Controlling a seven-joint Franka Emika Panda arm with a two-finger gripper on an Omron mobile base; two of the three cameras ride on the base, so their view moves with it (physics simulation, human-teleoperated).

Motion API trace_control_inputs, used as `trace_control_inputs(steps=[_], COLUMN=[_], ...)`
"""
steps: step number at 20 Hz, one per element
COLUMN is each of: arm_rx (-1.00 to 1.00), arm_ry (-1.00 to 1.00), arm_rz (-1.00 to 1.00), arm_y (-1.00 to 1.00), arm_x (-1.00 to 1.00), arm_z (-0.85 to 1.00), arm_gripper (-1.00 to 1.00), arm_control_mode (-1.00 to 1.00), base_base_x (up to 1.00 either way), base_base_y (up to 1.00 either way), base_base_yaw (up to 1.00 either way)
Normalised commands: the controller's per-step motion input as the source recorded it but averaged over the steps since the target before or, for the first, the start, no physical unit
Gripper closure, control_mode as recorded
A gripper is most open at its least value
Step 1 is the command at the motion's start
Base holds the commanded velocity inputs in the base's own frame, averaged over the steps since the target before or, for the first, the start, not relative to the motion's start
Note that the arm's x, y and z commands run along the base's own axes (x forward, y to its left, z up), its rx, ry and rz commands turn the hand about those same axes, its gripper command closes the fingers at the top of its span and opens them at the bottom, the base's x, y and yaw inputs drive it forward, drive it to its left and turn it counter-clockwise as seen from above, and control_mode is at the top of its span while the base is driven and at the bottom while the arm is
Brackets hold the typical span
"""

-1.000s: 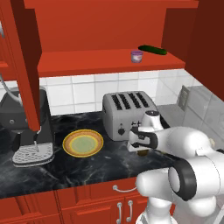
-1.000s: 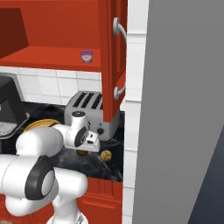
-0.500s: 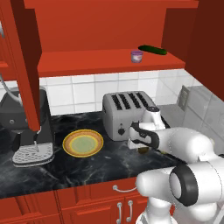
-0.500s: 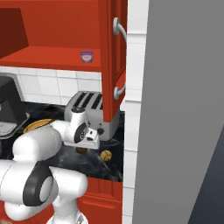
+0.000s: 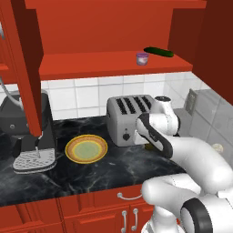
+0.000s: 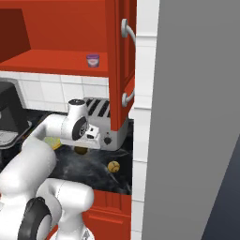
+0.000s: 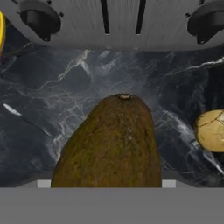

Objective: Pick the avocado and bread from the counter and place them on the plate. Then pick the jam from the cabinet and place it next to the plate. Lastly close the cabinet door.

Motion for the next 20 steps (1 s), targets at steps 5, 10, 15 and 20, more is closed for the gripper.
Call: trace_control_inputs(steps=[5,10,15,20], arm_rx=[0.05,0.01,0.00,-0.04], arm_ry=[0.12,0.04,0.02,0.01], arm_rz=[0.05,0.07,0.04,0.01], arm_y=[0.67,0.85,0.82,0.72], arm_x=[0.07,0.17,0.26,0.31], arm_z=[0.33,0.01,-0.01,-0.10], arm_gripper=[1.00,1.00,1.00,1.00], arm_control_mode=[-1.00,-1.00,-1.00,-1.00], base_base_x=[0.00,0.00,0.00,0.00], base_base_y=[0.00,0.00,0.00,0.00], base_base_yaw=[0.00,0.00,0.00,0.00])
